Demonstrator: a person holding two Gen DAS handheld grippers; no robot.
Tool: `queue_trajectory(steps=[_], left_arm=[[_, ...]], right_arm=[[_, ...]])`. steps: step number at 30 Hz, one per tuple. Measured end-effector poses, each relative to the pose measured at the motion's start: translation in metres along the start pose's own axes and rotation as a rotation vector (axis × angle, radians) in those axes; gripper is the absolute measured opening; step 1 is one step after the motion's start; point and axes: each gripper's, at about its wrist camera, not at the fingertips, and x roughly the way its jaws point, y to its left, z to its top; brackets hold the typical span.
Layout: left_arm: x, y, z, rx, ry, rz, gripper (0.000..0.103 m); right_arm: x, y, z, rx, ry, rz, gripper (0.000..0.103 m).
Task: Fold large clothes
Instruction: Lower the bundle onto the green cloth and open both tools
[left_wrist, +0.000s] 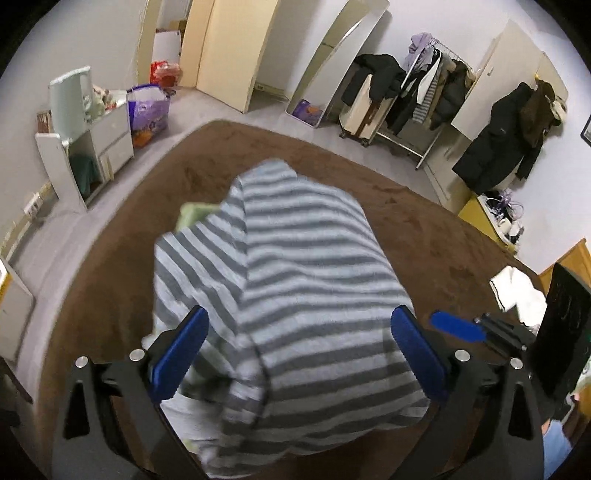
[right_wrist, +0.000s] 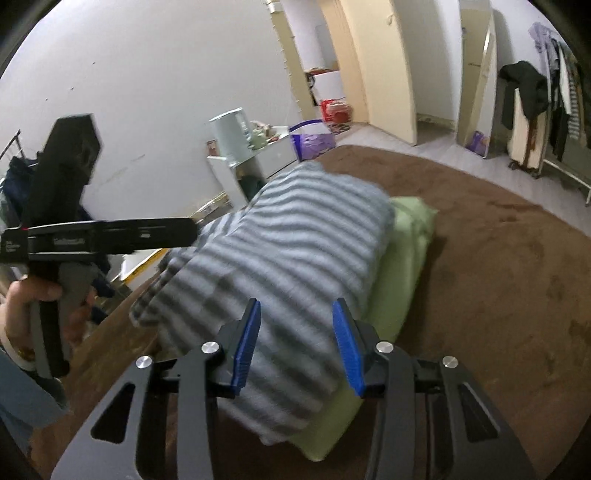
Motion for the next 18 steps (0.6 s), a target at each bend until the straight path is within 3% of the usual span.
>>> queue_trajectory(steps=[3,6,8,16,18], left_arm=[[0.012,-0.001,-0.018,0.052,0.022,0.056,0.097],[0.018,0.016,-0.032,0.026,0.02,0.014,0.097],[0.021,0.029,-0.039,0.028,0.018,0.001,0.097],[0.031,0.056,-0.048,0.031,0.039,0.052,0.098],[0.039,0.071,-0.051,-0.021,0.063,0.045,0.098]], right_arm=[[0.009,0.01,-0.011,-0.017,-0.001,-0.011,0.042],[0.016,0.007,-0.021,-0.01,0.015,-0.02,0.043],[0.02,0.01,-0.024,-0.047,0.031,-0.072,0.043],[0.033,-0.001,-0.029,-0.011,0.06,-0.066,0.056],[0.034,-0.004,-0.03,0.0,0.059,-0.061,0.058]])
